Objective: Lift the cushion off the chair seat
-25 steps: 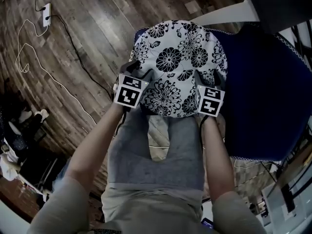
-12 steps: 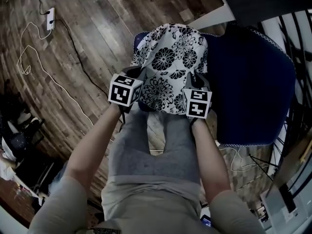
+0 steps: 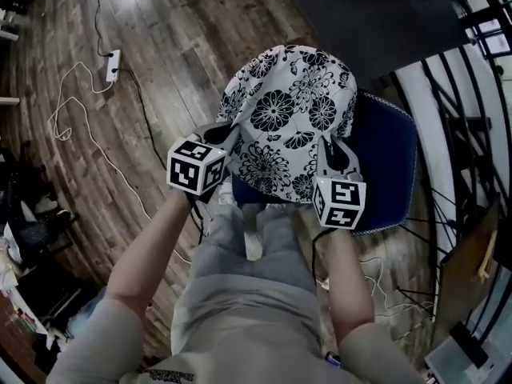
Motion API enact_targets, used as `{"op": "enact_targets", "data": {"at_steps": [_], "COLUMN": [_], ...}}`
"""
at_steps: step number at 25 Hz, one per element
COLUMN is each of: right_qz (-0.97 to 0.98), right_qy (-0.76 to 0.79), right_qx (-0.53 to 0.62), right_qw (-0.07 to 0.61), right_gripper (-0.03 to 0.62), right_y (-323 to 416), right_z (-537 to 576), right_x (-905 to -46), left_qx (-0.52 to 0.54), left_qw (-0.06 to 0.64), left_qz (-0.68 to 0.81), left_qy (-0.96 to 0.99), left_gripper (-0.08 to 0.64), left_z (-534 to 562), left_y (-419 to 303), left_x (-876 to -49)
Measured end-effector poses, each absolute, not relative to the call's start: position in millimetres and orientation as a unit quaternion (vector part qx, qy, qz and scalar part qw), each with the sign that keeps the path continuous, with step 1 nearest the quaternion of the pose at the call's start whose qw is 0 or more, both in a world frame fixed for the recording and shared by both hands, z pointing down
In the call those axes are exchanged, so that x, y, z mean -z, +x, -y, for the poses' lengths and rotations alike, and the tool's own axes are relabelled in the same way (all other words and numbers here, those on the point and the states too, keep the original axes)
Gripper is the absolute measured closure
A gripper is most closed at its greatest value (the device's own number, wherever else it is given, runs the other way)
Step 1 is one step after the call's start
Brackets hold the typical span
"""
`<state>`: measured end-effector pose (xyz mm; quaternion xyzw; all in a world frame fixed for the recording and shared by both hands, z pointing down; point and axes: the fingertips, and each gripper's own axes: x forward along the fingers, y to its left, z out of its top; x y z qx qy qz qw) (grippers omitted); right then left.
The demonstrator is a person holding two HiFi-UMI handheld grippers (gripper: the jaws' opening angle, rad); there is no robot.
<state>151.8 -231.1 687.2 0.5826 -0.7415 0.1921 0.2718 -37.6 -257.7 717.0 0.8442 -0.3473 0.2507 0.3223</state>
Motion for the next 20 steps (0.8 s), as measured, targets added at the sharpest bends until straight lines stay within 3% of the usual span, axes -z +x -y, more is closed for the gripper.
{"op": "enact_targets", "data": {"at_steps": [8, 20], "right_qz": [0.775, 0.796], "right_qy": [0.593, 0.601], "right_qx": [-0.078, 0.059], "right_qw": [0.202, 0.034], "right_gripper": [0.563, 0.561], "right_y": [151, 164], "right_z": [276, 222], "right_x": [-487, -234], "left_qx": [-0.166, -0.055], "left_qw": [0.220, 0.021], "left_qz": [0.382, 0.411], "left_qy": [0.882, 0.910], "left_gripper": [0.554, 0.554], "left_z": [312, 263], "left_y": [-30, -15], "left_x": [-519, -268]}}
